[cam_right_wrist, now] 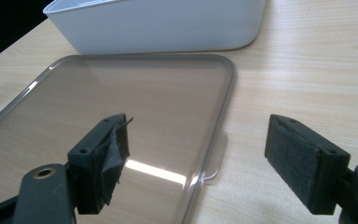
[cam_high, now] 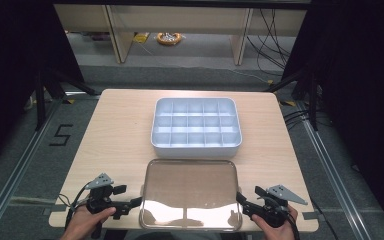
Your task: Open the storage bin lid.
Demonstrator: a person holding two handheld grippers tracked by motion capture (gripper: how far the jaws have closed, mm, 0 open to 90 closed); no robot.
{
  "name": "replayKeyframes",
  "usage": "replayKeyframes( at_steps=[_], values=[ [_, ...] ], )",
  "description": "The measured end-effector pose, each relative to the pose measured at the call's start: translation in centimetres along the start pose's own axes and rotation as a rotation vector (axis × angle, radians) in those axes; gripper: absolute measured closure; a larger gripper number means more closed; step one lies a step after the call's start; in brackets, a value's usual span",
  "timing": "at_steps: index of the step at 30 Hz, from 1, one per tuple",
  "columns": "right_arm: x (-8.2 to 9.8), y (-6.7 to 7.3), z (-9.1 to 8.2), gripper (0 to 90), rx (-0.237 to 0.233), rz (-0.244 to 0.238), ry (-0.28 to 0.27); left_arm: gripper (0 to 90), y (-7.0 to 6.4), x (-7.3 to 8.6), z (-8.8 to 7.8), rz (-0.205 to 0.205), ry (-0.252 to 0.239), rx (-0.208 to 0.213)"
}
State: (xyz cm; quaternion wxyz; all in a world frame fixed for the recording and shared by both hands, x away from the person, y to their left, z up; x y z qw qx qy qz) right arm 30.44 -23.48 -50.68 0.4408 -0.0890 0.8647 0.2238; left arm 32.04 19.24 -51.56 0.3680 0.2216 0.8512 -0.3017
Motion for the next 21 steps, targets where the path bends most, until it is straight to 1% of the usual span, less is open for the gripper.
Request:
replayKeyframes(
  at_steps=[1, 2, 4, 5, 6, 7, 8, 9, 10, 11, 12, 13, 14, 15, 16, 17, 18, 19, 20, 21],
  values=[
    [0.0, 0.0, 0.0, 23.1, 0.004, -0.006, 0.000, 14.7, 0.0, 0.1, 0.0, 0.007, -0.003, 0.004],
    [0.1, -0.2, 0.0, 23.5, 0.022, -0.016, -0.005, 14.7, 0.0, 0.1, -0.1, 0.005, -0.001, 0.007],
    [0.1, -0.2, -0.1, 23.4, 0.016, -0.017, -0.005, 14.7, -0.1, 0.2, -0.2, 0.014, -0.007, 0.019],
    [0.2, -0.2, -0.1, 23.4, 0.016, -0.019, -0.005, 14.7, 0.0, 0.2, -0.2, 0.025, -0.006, 0.017],
    [0.2, -0.1, -0.2, 23.4, 0.021, -0.015, -0.007, 14.7, 0.0, 0.3, -0.3, 0.020, -0.006, 0.018],
    [0.3, -0.1, -0.3, 23.4, 0.018, -0.011, 0.000, 14.7, -0.1, 0.3, -0.3, 0.024, -0.015, 0.027],
    [0.3, -0.1, -0.4, 23.4, 0.010, -0.011, 0.008, 14.7, 0.0, 0.3, -0.3, 0.028, -0.014, 0.026],
    [0.4, 0.2, -0.6, 23.4, 0.016, 0.034, 0.018, 14.7, -0.1, 0.3, -0.5, 0.022, -0.016, 0.005],
    [0.4, 0.1, -0.6, 23.4, 0.021, 0.031, 0.014, 14.7, 0.0, 0.3, -0.5, 0.031, -0.023, 0.020],
    [0.4, -0.1, -0.5, 23.5, 0.026, 0.007, -0.002, 14.7, 0.0, 0.3, -0.5, 0.036, -0.020, 0.022],
    [0.4, -0.3, -0.6, 23.5, 0.025, -0.015, -0.004, 14.7, -0.1, 0.4, -0.6, 0.034, -0.018, 0.014],
    [0.4, -0.4, -0.6, 23.5, 0.028, -0.009, -0.002, 14.7, -0.1, 0.4, -0.7, 0.043, -0.018, 0.013],
    [0.5, -0.5, -0.5, 23.5, 0.035, -0.021, -0.006, 14.7, -0.1, 0.5, -0.7, 0.042, -0.020, 0.010],
    [0.5, -0.5, -0.6, 23.5, 0.030, -0.019, -0.006, 14.8, -0.2, 0.6, -0.8, 0.035, -0.015, -0.001],
    [0.6, -0.4, -0.6, 23.5, 0.022, 0.000, 0.001, 14.8, -0.3, 0.6, -0.9, 0.028, -0.016, -0.003],
    [0.6, -0.4, -0.6, 23.5, 0.023, -0.009, -0.006, 14.7, -0.3, 0.7, -1.0, 0.030, -0.012, -0.001],
    [0.7, 0.0, -0.8, 23.5, 0.031, 0.042, 0.006, 14.8, -0.5, 0.7, -1.1, 0.023, -0.018, -0.006],
    [0.7, -0.1, -0.9, 23.5, 0.021, 0.013, 0.004, 14.8, -0.5, 0.7, -1.1, 0.031, -0.021, -0.002],
    [0.7, -0.3, -0.9, 23.4, 0.014, -0.003, 0.002, 14.8, -0.7, 0.8, -1.2, 0.024, -0.017, -0.007],
    [0.9, -0.4, -0.9, 23.3, 0.026, -0.006, 0.002, 14.7, -0.8, 0.9, -1.2, 0.022, -0.026, -0.012]
  ],
)
Point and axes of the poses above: each handheld gripper's, and its own axes: z roughly forward along the jaws, x roughly out of its underside, y roughly to its left, the point moved 4 cm from there along z, roughly forward along the jaws, and after that the axes turned 1 degree about z, right-handed, at the moved point
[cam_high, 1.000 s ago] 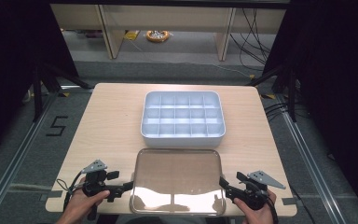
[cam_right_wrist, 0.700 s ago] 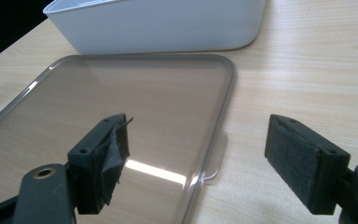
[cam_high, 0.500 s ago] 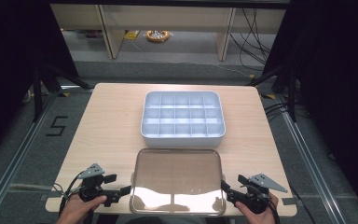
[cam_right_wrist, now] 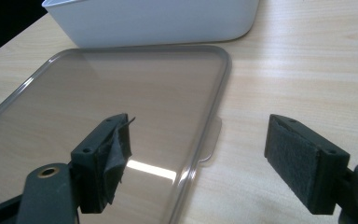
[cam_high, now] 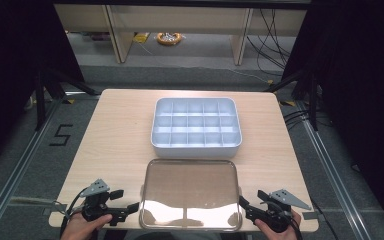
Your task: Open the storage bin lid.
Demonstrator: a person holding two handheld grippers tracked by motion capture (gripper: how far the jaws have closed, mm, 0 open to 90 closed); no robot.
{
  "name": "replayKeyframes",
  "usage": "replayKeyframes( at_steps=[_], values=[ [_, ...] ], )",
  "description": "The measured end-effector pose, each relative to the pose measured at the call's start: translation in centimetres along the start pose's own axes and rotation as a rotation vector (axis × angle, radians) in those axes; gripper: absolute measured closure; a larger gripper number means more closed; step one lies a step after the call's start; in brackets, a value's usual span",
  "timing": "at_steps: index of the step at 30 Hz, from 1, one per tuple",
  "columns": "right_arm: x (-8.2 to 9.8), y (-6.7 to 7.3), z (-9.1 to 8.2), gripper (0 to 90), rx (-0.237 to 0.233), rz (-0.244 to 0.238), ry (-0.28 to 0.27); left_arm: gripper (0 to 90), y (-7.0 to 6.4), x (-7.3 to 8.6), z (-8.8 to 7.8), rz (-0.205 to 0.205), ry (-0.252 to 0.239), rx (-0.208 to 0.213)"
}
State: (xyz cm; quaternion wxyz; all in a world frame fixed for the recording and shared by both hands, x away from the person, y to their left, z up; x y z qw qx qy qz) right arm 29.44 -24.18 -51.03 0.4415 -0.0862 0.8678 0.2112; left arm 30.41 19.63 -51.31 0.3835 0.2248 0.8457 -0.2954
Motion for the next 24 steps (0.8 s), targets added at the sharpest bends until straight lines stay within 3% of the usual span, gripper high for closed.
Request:
replayKeyframes(
  at_steps=[3, 4, 5, 6, 8, 9, 10, 12, 13, 14, 15, 17, 18, 20, 24],
  values=[
    [0.2, 0.0, -0.3, 22.9, -0.001, -0.009, 0.005, 14.7, -0.2, 0.2, -0.2, -0.004, 0.011, 0.004],
    [0.3, 0.0, -0.4, 22.7, 0.018, -0.018, 0.013, 14.7, -0.3, 0.3, -0.2, -0.004, 0.001, 0.001],
    [0.4, 0.5, -0.6, 22.5, 0.006, 0.050, 0.027, 14.7, -0.3, 0.3, -0.2, 0.000, 0.005, 0.005],
    [0.4, 0.5, -0.5, 22.2, -0.013, 0.024, 0.011, 14.7, -0.4, 0.4, -0.3, 0.002, 0.005, 0.000],
    [0.7, 0.4, -0.5, 21.8, -0.007, 0.000, 0.033, 14.7, -0.7, 0.5, -0.5, -0.004, 0.001, 0.009],
    [0.7, 0.3, -0.3, 21.5, -0.027, -0.010, 0.008, 14.7, -0.8, 0.6, -0.5, 0.001, -0.002, 0.013],
    [0.7, 0.3, -0.3, 21.3, -0.016, -0.013, 0.016, 14.7, -1.0, 0.7, -0.7, -0.015, 0.005, 0.014],
    [0.7, 0.5, -0.5, 21.1, -0.027, -0.010, 0.015, 14.7, -1.1, 0.8, -0.8, -0.006, 0.003, 0.011],
    [0.7, 0.4, -0.8, 21.1, -0.002, -0.017, 0.022, 14.7, -1.1, 0.8, -0.9, -0.005, 0.003, 0.008],
    [0.8, 0.8, -0.8, 21.1, -0.009, 0.036, 0.004, 14.7, -1.1, 0.9, -0.9, -0.005, -0.001, 0.012],
    [0.7, 0.4, -0.7, 21.0, -0.010, -0.019, -0.014, 14.7, -1.2, 0.9, -1.0, -0.002, -0.001, 0.010],
    [0.7, 0.4, -0.7, 21.0, -0.010, -0.020, -0.017, 14.7, -1.2, 1.0, -1.0, 0.002, 0.003, 0.007],
    [0.7, 0.6, -0.7, 21.0, -0.007, 0.012, -0.008, 14.7, -1.3, 1.0, -1.0, 0.002, 0.004, 0.006],
    [0.7, 0.5, -0.8, 21.0, -0.009, -0.017, -0.008, 14.7, -1.3, 1.0, -1.0, 0.005, 0.006, 0.005],
    [0.7, 0.4, -0.8, 21.1, -0.018, -0.014, -0.007, 14.7, -1.2, 1.1, -1.0, 0.003, -0.001, -0.001]
  ],
)
Point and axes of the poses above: each handheld gripper's, and its own axes: z roughly forward along the jaws, x roughly out of its underside, y roughly to its left, the point moved 4 cm from there along z, roughly forward along the jaws, and after that the axes turned 1 degree about z, right-handed, at the moved point
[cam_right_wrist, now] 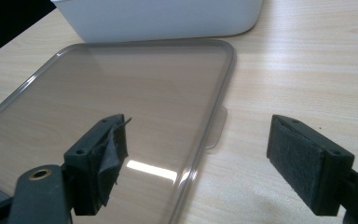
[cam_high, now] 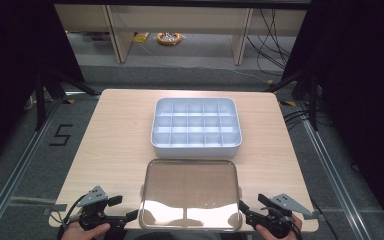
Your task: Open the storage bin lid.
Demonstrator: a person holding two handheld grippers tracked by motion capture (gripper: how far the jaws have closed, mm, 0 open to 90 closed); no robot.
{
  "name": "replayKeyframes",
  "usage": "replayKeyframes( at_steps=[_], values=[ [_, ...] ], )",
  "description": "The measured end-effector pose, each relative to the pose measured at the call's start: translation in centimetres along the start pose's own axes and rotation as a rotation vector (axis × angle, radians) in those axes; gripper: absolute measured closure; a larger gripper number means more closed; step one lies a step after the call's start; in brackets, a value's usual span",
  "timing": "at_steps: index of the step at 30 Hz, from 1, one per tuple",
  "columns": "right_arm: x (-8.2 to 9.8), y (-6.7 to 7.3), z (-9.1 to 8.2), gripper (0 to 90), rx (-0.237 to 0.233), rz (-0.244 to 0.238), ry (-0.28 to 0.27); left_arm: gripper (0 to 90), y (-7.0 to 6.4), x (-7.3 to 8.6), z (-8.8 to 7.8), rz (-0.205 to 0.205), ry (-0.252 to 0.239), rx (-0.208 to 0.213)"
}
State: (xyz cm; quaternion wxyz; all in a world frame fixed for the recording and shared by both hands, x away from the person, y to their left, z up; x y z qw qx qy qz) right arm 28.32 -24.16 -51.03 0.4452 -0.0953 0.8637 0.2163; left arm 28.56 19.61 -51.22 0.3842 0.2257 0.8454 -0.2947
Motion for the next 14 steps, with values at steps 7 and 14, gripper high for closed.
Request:
replayKeyframes(
  at_steps=[7, 14],
  values=[
    [0.09, -0.08, 0.05, 21.6, 0.008, 0.001, 0.019, 14.9, 0.08, 0.01, -0.01, -0.001, 0.004, 0.001],
    [0.13, -0.19, 0.11, 22.2, -0.005, 0.055, 0.014, 16.2, 0.11, 0.19, 0.13, -0.003, 0.024, 0.001]
  ],
)
Point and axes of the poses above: each handheld gripper's, and its own axes: z roughly forward along the jaws, x roughly out of its underside, y roughly to its left, the point moved 4 cm from there along z, roughly forward along the jaws, and after that the axes turned 1 degree about z, right-handed, at the moved point
